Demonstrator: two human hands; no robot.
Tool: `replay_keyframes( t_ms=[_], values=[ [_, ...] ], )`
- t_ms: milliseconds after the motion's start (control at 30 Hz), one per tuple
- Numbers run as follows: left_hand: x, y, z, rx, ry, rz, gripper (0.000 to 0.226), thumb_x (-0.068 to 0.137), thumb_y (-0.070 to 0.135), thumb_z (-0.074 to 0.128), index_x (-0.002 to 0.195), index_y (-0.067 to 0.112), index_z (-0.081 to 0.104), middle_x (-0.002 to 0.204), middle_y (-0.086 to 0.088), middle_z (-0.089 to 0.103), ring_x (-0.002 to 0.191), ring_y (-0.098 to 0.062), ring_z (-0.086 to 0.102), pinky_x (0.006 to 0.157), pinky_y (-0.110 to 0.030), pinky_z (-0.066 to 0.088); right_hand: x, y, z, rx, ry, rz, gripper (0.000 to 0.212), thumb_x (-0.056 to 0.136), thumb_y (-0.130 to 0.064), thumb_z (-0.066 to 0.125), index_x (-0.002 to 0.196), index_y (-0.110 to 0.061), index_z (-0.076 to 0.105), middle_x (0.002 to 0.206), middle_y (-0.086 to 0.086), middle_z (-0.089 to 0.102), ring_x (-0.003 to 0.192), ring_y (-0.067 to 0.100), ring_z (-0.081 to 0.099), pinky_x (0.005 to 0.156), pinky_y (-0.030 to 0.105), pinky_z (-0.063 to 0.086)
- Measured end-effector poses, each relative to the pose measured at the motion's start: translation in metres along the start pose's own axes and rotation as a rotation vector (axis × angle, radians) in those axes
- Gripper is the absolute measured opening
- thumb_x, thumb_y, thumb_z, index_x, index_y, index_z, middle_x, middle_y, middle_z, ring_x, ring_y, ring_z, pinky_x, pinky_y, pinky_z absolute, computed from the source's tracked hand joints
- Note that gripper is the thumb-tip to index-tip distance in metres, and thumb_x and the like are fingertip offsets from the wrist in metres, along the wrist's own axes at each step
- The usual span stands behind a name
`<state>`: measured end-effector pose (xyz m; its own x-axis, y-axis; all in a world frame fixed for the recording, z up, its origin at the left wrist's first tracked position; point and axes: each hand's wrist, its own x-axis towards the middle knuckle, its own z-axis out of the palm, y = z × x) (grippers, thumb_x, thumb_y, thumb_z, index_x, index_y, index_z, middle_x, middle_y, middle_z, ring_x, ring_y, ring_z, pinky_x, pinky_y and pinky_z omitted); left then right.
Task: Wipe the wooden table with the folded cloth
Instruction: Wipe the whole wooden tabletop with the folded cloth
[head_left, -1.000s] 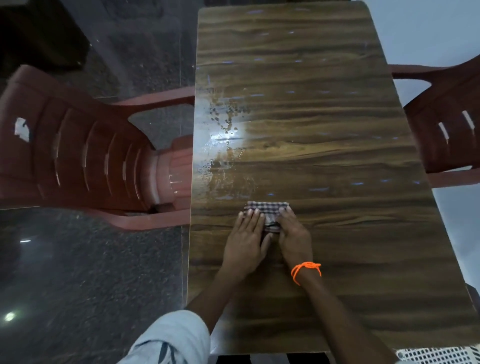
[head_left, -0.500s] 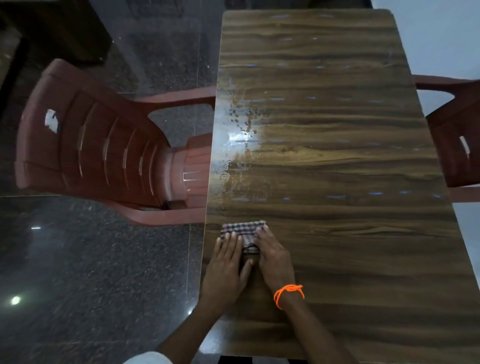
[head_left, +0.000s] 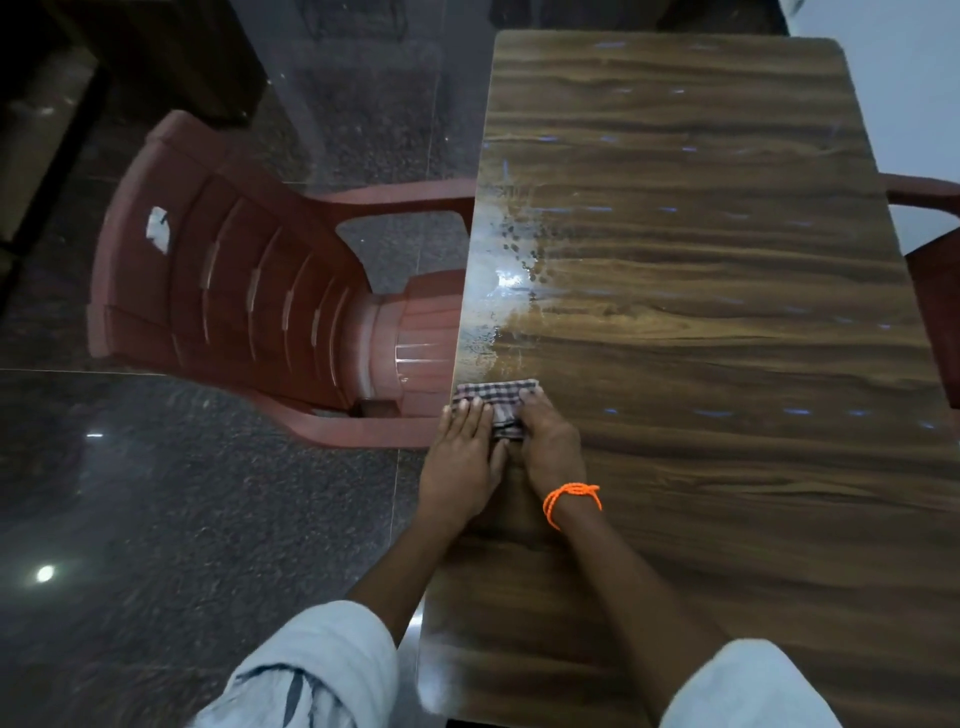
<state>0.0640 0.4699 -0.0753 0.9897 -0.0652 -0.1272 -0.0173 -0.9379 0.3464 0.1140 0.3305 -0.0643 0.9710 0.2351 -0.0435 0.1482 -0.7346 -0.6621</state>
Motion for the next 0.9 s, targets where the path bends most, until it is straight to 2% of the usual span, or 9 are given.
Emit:
replay_keyframes(
  t_ms=[167, 300, 433, 533, 667, 800, 867, 900],
  values=[
    [-0.059, -0.015, 0.005, -0.087, 0.062, -0.012, 0.061, 0.102, 0.041, 0.051, 0.150, 0.003, 0.046, 0.157, -0.017, 0.042, 0.152, -0.029, 0.030, 0.127, -0.047, 0.018, -0.037, -0.012, 0.014, 0.012, -0.038, -0.106, 0.055, 0.065, 0.018, 0.066, 0.118, 0.004, 0.063, 0.127, 0.018, 0.060, 0.126, 0.033, 0.050, 0.103, 0.042, 0.043],
    [-0.090, 0.001, 0.021, -0.073, 0.067, 0.070, 0.063, 0.101, 0.043, 0.048, 0.149, 0.002, 0.047, 0.157, -0.016, 0.041, 0.151, -0.030, 0.031, 0.123, -0.049, 0.023, -0.072, 0.005, 0.007, -0.018, -0.006, -0.125, 0.050, 0.066, 0.022, 0.063, 0.110, 0.002, 0.068, 0.127, 0.013, 0.061, 0.124, 0.029, 0.052, 0.100, 0.039, 0.047],
    [-0.056, 0.022, 0.021, -0.036, 0.017, 0.103, 0.063, 0.103, 0.046, 0.043, 0.151, 0.005, 0.045, 0.159, -0.014, 0.040, 0.152, -0.027, 0.030, 0.126, -0.045, 0.018, -0.068, 0.025, -0.007, -0.020, 0.091, -0.012, 0.046, 0.068, 0.024, 0.061, 0.107, 0.002, 0.070, 0.125, 0.015, 0.062, 0.124, 0.030, 0.052, 0.108, 0.028, 0.036],
    [-0.010, 0.027, 0.013, -0.016, -0.027, 0.121, 0.062, 0.105, 0.044, 0.040, 0.153, 0.005, 0.040, 0.161, -0.015, 0.037, 0.154, -0.026, 0.026, 0.128, -0.044, 0.013, -0.032, 0.030, -0.016, -0.028, 0.153, 0.052, 0.044, 0.068, 0.023, 0.060, 0.106, 0.005, 0.069, 0.121, 0.020, 0.063, 0.120, 0.034, 0.056, 0.105, 0.033, 0.040],
    [0.043, 0.013, 0.002, 0.014, -0.027, 0.081, 0.062, 0.105, 0.042, 0.039, 0.156, 0.006, 0.035, 0.163, -0.015, 0.032, 0.155, -0.027, 0.022, 0.129, -0.041, 0.005, 0.029, 0.020, -0.019, 0.012, 0.136, 0.057, 0.037, 0.068, 0.019, 0.057, 0.099, 0.004, 0.070, 0.118, 0.021, 0.065, 0.119, 0.031, 0.056, 0.105, 0.035, 0.041],
    [0.066, -0.017, -0.010, 0.053, -0.025, 0.012, 0.062, 0.105, 0.041, 0.039, 0.157, 0.008, 0.033, 0.164, -0.013, 0.031, 0.154, -0.026, 0.022, 0.129, -0.038, 0.003, 0.067, -0.006, -0.003, 0.052, 0.105, 0.043, 0.024, 0.072, 0.013, 0.054, 0.083, -0.004, 0.067, 0.100, 0.017, 0.069, 0.108, 0.028, 0.062, 0.093, 0.032, 0.046],
    [0.059, -0.030, -0.016, 0.076, -0.036, -0.001, 0.062, 0.105, 0.041, 0.041, 0.156, 0.007, 0.034, 0.163, -0.015, 0.033, 0.154, -0.028, 0.025, 0.129, -0.039, 0.005, 0.067, -0.015, 0.009, 0.058, 0.070, 0.036, 0.024, 0.074, 0.011, 0.052, 0.085, -0.004, 0.067, 0.106, 0.018, 0.068, 0.114, 0.029, 0.059, 0.096, 0.034, 0.047],
    [0.051, -0.035, -0.018, 0.082, -0.040, -0.002, 0.063, 0.104, 0.041, 0.043, 0.156, 0.006, 0.035, 0.162, -0.016, 0.035, 0.153, -0.029, 0.027, 0.129, -0.040, 0.008, 0.061, -0.018, 0.015, 0.058, 0.061, 0.026, 0.029, 0.074, 0.012, 0.052, 0.092, -0.003, 0.069, 0.114, 0.018, 0.066, 0.120, 0.028, 0.056, 0.101, 0.034, 0.045]
  ],
)
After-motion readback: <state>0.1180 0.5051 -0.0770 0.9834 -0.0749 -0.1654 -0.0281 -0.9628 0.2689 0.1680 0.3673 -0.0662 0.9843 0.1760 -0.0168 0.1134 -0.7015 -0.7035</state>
